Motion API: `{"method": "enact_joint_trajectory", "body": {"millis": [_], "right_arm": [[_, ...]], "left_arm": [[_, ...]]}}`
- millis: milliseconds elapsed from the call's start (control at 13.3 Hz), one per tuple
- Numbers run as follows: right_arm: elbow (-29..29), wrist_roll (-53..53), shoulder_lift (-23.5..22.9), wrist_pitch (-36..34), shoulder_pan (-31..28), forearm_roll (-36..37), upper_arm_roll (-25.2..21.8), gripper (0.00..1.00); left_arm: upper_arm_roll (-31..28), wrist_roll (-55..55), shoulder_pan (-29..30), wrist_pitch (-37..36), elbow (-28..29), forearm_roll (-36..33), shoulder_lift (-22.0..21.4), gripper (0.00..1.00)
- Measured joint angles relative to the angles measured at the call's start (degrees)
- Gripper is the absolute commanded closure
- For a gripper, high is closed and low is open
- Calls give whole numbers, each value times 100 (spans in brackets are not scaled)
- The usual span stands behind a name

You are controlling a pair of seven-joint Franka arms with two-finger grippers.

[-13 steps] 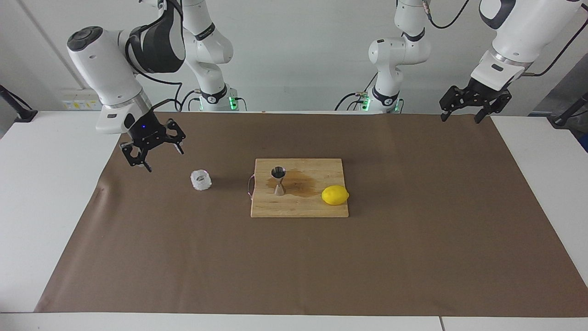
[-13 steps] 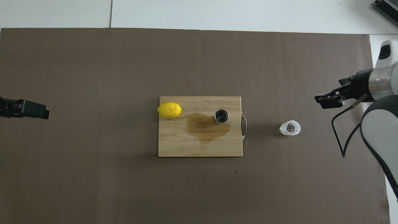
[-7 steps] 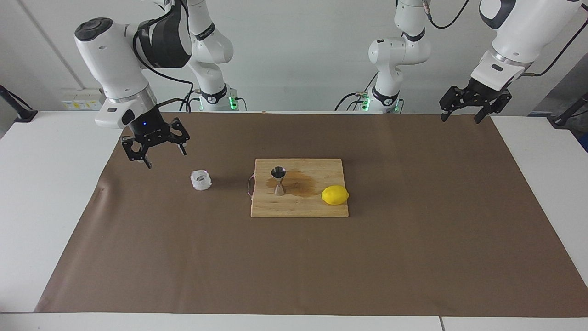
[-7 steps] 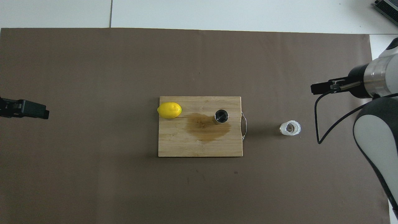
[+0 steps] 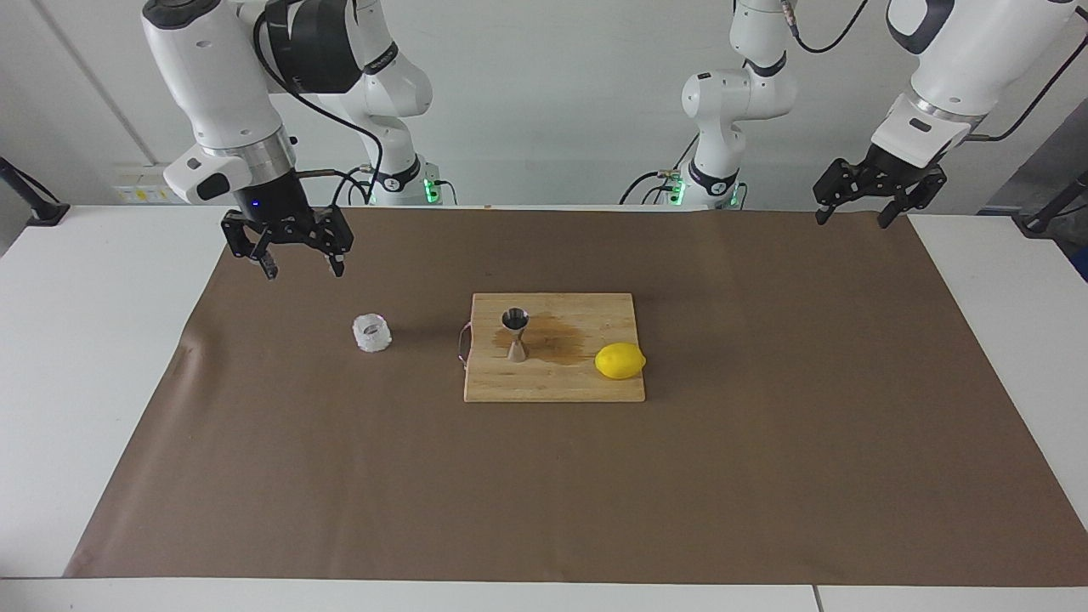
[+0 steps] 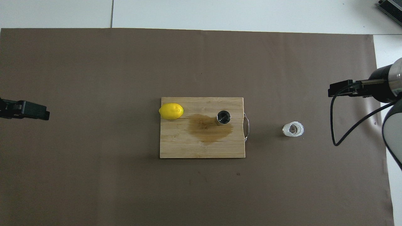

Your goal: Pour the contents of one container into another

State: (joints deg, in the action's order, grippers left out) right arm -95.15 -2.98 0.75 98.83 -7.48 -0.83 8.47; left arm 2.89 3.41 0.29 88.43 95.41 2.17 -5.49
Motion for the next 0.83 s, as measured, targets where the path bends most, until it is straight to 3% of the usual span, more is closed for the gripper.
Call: {"method": "enact_joint_trajectory", "body": {"millis": [302,829], "right_arm": [[31,0,27,-217,-6,13,-119,0],[-177,0,152,-457,598,74,-972,0]], "left_arm": [[0,0,0,0,0,0,0,0],[0,0,0,0,0,0,0,0]]}}
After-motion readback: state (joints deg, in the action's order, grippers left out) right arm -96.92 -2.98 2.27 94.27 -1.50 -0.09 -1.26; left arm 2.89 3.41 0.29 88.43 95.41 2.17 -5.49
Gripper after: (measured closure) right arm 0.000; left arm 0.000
